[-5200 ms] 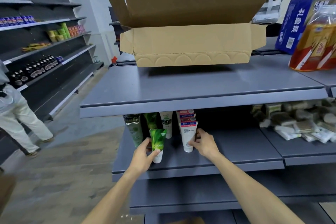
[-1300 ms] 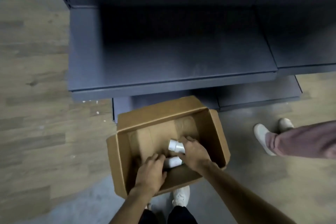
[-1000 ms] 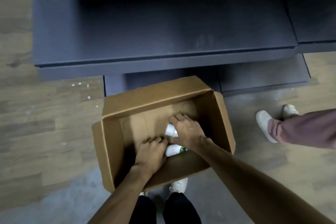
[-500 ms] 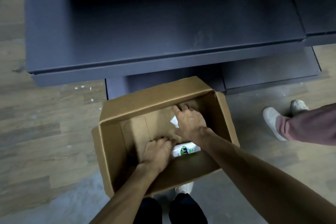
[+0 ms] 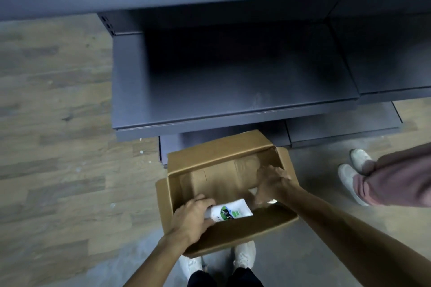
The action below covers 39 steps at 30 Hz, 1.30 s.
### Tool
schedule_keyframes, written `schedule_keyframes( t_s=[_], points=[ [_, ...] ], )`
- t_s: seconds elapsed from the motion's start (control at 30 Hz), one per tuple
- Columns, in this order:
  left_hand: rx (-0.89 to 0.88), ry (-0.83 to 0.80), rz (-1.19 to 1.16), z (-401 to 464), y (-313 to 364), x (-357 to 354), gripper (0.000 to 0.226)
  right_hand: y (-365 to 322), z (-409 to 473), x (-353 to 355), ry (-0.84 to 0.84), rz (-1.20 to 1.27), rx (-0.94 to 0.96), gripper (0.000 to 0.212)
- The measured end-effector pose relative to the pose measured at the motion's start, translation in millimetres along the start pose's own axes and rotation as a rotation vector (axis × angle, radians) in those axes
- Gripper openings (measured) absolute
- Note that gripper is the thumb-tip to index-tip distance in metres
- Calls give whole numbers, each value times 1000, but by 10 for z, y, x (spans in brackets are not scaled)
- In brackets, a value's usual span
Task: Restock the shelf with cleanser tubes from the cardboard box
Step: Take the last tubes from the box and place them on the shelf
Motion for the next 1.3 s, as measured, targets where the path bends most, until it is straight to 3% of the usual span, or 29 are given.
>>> schedule_keyframes(
  t_s=[0.1, 0.2, 0.27, 0.37, 0.57, 0.8, 1.03, 1.3],
  points=[
    [57, 81, -154, -71, -109, 57, 33, 190, 22, -105, -179, 491, -54, 50],
    [153, 195, -492, -229, -191, 72, 30, 352, -275, -324, -382, 1057, -150, 41],
    [172, 265, -599, -337, -160, 159, 30, 323, -627, -461, -539, 1246, -62, 39],
    [134, 308, -702, -466, 23, 405, 30, 274, -1121, -493, -549, 1307, 107, 46],
    [12, 379, -752, -692, 545, 1150, 29, 134, -1696, -15, -142, 1213, 278, 37],
    [-165, 491, -662, -1066, 1224, 2242, 30, 188, -2502, 1052, 147, 1208, 389, 39],
    [-313, 702, -605, -1484, 1833, 3288, 29, 217, -3328, 2142, 328, 1195, 513, 42],
    [-311, 850, -576, -1544, 2110, 3889, 31, 198, -3502, 2986, 420, 1152, 565, 46]
  ],
)
Point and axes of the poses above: each hand's wrist, its own z-axis towards the middle knuckle, its own x-axis out of the back of the hand, y = z × x, the point moved 7 cm from there along z, towards the middle knuckle, and after that the axes turned 11 degrees about -x, right-handed, at the moved point
